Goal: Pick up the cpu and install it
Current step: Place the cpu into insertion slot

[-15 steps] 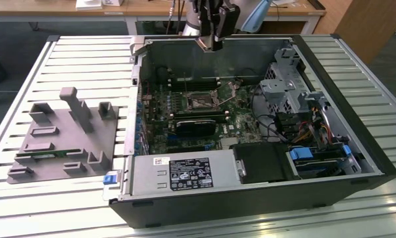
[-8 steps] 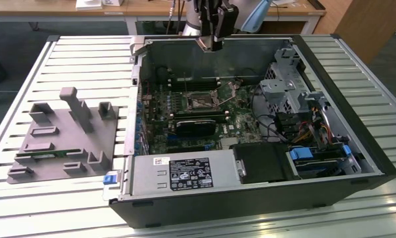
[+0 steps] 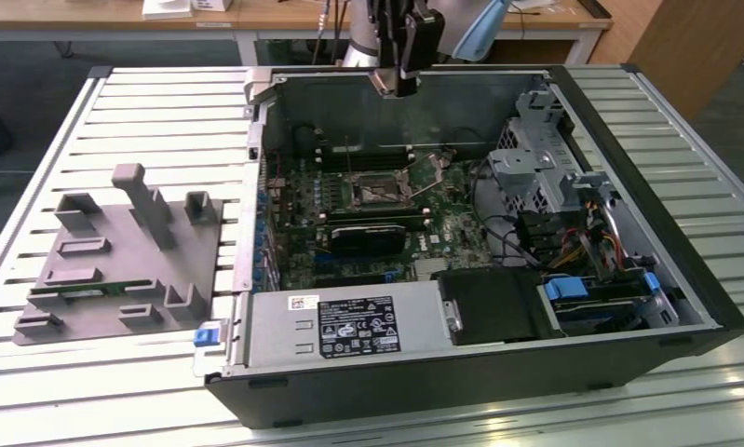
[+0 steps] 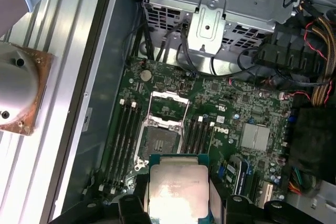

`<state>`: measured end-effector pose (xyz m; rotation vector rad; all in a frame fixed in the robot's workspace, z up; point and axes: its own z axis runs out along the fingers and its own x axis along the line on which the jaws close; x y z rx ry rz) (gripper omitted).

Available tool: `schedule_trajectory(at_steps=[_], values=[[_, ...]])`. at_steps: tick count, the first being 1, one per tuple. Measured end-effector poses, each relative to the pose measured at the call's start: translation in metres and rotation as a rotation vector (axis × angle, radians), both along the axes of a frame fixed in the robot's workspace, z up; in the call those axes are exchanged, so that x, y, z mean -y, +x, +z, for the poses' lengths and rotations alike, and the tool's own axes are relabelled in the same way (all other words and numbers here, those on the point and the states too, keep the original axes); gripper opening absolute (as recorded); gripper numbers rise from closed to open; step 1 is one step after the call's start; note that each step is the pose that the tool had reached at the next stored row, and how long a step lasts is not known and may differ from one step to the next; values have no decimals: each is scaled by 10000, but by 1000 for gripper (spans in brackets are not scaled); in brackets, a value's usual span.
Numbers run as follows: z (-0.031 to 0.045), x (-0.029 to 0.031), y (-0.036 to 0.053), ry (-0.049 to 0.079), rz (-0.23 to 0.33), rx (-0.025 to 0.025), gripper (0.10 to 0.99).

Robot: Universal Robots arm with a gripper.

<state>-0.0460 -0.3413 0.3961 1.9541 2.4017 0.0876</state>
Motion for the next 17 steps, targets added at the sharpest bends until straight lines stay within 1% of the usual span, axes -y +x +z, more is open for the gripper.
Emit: schedule_trajectory(at_steps=[6, 17], values=[[-2, 0, -1, 0, -254, 0, 541], [-21, 0, -3, -2, -287, -1, 541]])
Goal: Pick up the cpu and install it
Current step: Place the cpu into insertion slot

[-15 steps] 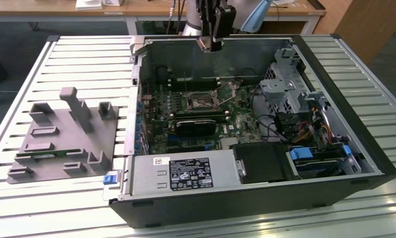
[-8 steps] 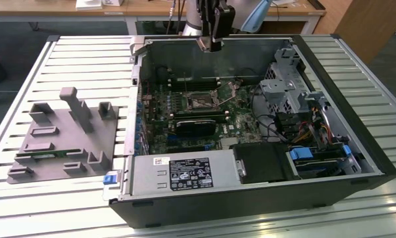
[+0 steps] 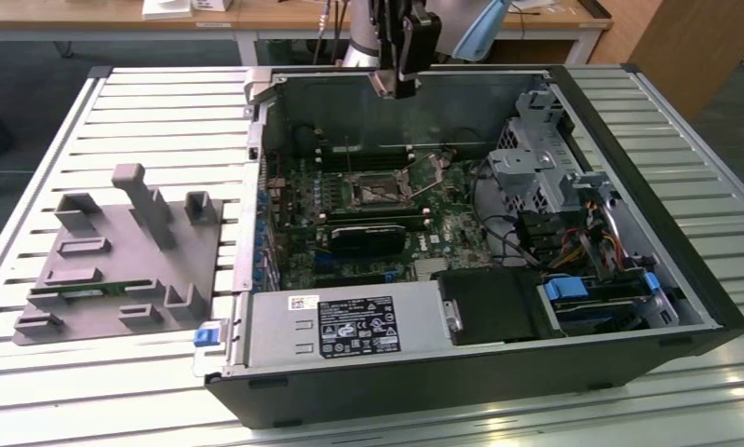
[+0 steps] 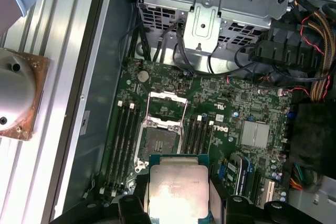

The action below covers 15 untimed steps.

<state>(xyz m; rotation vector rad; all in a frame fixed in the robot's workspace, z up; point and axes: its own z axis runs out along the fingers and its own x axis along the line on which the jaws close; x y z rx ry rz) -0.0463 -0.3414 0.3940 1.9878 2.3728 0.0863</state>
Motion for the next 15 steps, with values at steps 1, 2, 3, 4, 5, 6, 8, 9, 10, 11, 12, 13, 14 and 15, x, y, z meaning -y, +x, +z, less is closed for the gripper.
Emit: schedule_trajectory(at_steps=[1, 2, 3, 4, 5, 6, 8, 9, 10, 11, 12, 13, 14, 15], values=[[-4, 0, 0, 2, 0, 2, 541], [-8, 0, 0, 2, 0, 2, 541], [-14, 0, 0, 2, 0, 2, 541], [-23, 0, 0, 2, 0, 2, 541], [-33, 0, 0, 2, -6, 2, 541], [-45, 0, 0, 1, -19, 2, 541], [-68, 0, 0, 2, -53, 1, 541], [-79, 0, 0, 1, -69, 1, 541], [-89, -2, 0, -1, -105, 0, 541], [-100, -5, -1, 0, -189, 1, 541], [-109, -6, 0, 0, -297, 2, 541], [-117, -6, 0, 0, -433, 1, 541], [-124, -6, 0, 0, -579, 1, 541], [-130, -7, 0, 1, -709, 1, 541]])
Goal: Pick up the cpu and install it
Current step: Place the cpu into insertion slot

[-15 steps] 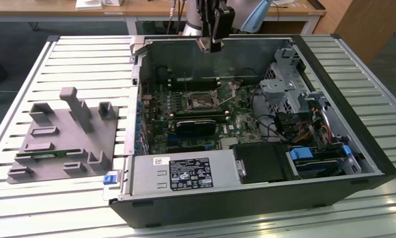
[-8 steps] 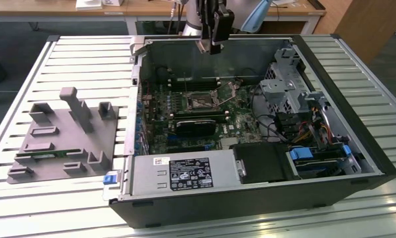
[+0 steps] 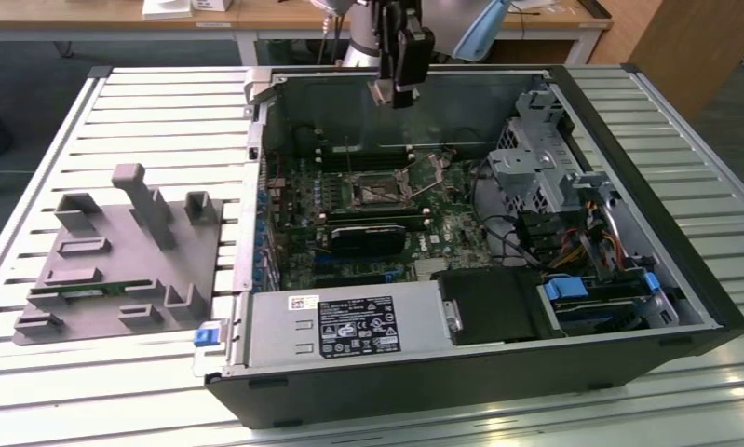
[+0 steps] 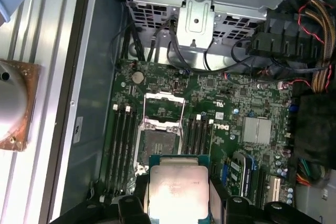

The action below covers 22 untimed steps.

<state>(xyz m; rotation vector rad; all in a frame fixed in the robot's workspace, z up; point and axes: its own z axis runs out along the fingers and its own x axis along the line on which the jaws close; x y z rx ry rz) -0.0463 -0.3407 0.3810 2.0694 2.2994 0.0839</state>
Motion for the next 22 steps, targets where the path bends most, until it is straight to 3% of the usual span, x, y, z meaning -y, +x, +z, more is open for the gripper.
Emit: schedule_trajectory(at_steps=[3, 22], values=[[-15, 0, 0, -5, -235, 0, 541], [-87, 0, 0, -9, -242, 1, 541]])
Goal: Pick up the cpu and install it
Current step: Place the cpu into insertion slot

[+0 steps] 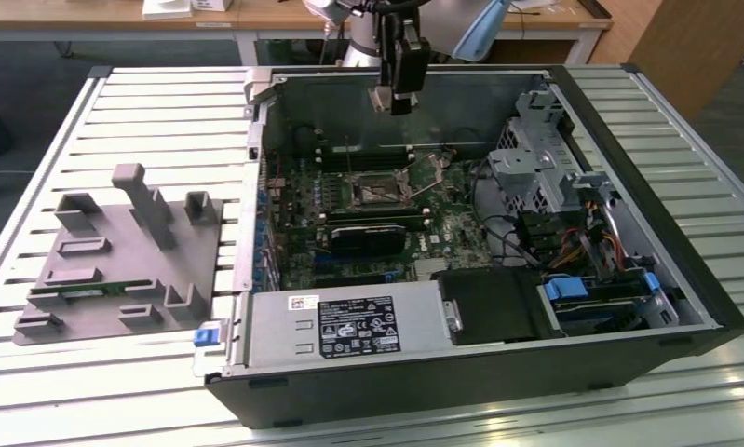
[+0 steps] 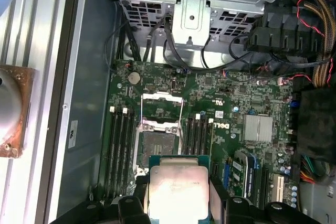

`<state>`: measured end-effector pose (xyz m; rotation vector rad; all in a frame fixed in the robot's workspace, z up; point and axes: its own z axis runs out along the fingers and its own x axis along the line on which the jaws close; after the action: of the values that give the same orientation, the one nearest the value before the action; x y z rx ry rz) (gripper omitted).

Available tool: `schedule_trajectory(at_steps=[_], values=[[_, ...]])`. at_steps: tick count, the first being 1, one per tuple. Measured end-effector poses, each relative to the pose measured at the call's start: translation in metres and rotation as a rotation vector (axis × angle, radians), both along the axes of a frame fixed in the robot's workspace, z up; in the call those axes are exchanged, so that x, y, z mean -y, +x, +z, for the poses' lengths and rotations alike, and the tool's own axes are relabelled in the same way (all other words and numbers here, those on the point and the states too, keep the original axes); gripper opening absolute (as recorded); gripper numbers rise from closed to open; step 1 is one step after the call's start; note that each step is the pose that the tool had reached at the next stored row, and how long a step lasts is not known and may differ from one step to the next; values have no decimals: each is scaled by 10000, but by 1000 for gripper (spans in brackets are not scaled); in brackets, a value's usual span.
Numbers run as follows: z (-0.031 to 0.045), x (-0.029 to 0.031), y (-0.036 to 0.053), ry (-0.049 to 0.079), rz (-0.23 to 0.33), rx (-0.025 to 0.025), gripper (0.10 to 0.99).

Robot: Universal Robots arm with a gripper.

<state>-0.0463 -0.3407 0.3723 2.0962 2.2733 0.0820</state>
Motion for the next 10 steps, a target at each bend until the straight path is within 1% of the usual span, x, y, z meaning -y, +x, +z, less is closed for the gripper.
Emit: schedule_trajectory(at_steps=[10], values=[[-42, 0, 0, 0, 0, 0, 541]])
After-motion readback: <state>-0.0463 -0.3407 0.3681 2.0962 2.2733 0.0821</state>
